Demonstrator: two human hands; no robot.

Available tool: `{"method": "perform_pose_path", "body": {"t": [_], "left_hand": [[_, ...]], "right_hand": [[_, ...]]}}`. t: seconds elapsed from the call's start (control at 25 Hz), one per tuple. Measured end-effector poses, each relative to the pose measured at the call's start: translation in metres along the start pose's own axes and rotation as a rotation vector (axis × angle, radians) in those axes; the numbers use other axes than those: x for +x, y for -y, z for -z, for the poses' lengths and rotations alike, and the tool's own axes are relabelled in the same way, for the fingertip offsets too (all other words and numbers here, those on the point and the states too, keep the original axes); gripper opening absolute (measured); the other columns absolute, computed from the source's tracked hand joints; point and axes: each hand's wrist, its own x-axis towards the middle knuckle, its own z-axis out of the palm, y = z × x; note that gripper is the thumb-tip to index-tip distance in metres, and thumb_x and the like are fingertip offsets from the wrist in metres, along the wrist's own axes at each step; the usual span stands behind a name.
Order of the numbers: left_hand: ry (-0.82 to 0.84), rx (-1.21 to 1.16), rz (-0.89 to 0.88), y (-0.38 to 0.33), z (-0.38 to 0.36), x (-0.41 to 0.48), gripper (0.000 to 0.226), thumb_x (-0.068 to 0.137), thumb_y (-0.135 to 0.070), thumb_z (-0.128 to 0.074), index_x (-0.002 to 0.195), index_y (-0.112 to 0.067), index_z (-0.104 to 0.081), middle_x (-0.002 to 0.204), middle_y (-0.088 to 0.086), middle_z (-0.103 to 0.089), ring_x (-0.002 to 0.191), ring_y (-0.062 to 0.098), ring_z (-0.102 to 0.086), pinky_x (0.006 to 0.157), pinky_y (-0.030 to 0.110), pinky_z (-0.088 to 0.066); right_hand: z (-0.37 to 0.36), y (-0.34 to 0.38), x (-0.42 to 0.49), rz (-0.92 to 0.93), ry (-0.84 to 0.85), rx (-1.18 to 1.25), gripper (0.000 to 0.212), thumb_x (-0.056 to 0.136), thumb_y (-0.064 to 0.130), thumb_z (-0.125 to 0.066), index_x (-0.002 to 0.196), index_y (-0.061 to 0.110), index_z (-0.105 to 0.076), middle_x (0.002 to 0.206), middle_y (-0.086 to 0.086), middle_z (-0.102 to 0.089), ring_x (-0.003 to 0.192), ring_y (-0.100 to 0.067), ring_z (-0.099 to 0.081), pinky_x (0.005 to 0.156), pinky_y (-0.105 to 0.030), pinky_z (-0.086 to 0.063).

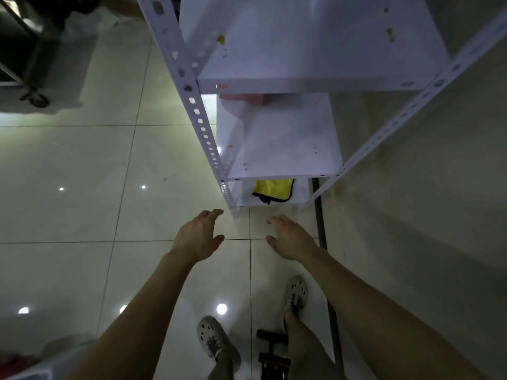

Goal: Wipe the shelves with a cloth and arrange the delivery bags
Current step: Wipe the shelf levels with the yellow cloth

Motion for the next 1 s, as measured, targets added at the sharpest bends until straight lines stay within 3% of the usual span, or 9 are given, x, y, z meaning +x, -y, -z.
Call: {"method": "perform_pose_path", "body": {"t": [0.4,0.72,1.0], "left_hand": [[-0.054,-0.053,0.026,0.025,-0.138,0.071,0.071,0.099,-0.037,-0.075,0.161,-0.027,-0.043,0.146,0.004,-0.061,0.123,0.029,-0.071,0.098,0.048,-0.059],[-0.186,-0.034,-0.034,0.056,-0.275,0.171,0.071,0.100,-0.037,-0.074,0.163,-0.026,-0.043,0.153,0.004,-0.059,0.128,0.030,-0.068,0.100,0.048,-0.058],[-0.348,0.075,-0.060,0.066,-0.312,0.171,0.070,0.100,-0.040,-0.074,0.162,-0.027,-0.043,0.150,0.004,-0.060,0.127,0.029,-0.069,0.098,0.047,-0.059]], "right_hand": [[-0.091,-0.079,0.090,0.033,-0.042,-0.044,0.049,0.105,0.028,-0.059,0.150,0.008,-0.051,0.148,-0.013,-0.052,0.128,-0.033,-0.057,0.102,-0.043,-0.049],[-0.161,-0.168,0.198,0.108,-0.185,-0.154,0.055,0.104,0.032,-0.061,0.154,0.014,-0.049,0.155,-0.009,-0.049,0.131,-0.031,-0.057,0.104,-0.045,-0.050],[-0.192,-0.187,0.209,0.202,-0.335,-0.236,0.058,0.104,0.034,-0.060,0.156,0.014,-0.046,0.158,-0.012,-0.045,0.136,-0.033,-0.053,0.105,-0.041,-0.049]]}}
